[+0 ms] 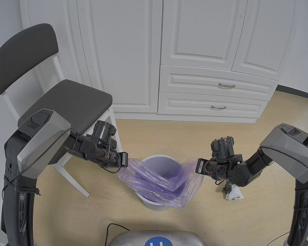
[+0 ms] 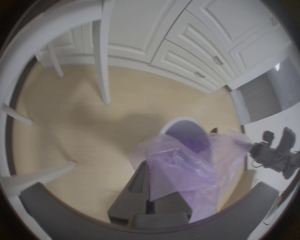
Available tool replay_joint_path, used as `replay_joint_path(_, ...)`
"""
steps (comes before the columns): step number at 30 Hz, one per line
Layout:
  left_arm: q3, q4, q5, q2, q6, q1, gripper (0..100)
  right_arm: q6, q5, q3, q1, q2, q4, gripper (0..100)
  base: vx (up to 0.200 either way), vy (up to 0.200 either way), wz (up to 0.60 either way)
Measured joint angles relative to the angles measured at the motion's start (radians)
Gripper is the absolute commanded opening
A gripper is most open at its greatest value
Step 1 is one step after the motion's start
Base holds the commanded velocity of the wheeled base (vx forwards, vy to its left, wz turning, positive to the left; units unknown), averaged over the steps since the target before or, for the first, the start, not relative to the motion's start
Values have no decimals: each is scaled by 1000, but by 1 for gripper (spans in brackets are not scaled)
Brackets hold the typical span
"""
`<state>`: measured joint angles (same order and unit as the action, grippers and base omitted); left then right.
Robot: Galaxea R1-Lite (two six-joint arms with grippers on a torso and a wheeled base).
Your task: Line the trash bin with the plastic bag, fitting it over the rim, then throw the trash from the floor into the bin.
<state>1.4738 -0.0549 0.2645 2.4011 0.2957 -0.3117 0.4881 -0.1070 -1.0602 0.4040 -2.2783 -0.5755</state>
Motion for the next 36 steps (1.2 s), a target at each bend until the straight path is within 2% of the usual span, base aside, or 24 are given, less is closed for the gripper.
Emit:
replay_joint_path(2, 58, 66, -94, 1, -45, -3, 0, -53, -13, 13, -4, 4, 7, 0, 0, 0, 0)
replay_joint_path(5, 113, 119, -163, 8, -100, -10, 0, -148, -27, 44, -12, 7, 13, 0, 0, 0, 0)
replay_joint_path(8, 140, 139, -171, 21, -129, -13, 0, -228, -39, 79, -23, 4, 15, 0, 0, 0, 0)
replay_joint_path(14, 152, 150, -171, 42, -143, -18, 0, -311, -49, 153, -30, 1, 17, 0, 0, 0, 0)
replay_joint_path(17, 141, 150, -171, 45, -156, -20, 0, -396, -50, 198, -33, 4, 17, 0, 0, 0, 0)
replay_joint_path(20, 130, 149, -171, 49, -202, -16, 0, -460, -48, 241, -39, 7, 12, 0, 0, 0, 0)
replay_joint_path(24, 123, 152, -166, 57, -228, 3, 0, -485, -39, 282, -37, 0, -5, 0, 0, 0, 0)
replay_joint_path(29, 124, 149, -163, 79, -231, 13, 0, -489, -37, 304, -18, -44, -108, 0, 0, 0, 0)
replay_joint_path(34, 128, 155, -160, 94, -229, 15, 0, -501, -31, 331, -6, -83, -153, 0, 0, 0, 0)
replay_joint_path(35, 127, 154, -160, 94, -229, 14, 0, -502, -30, 336, -3, -85, -156, 100, 0, 0, 0)
replay_joint_path(36, 126, 153, -160, 94, -228, 13, 0, -504, -27, 341, 1, -87, -161, 100, 0, 0, 0)
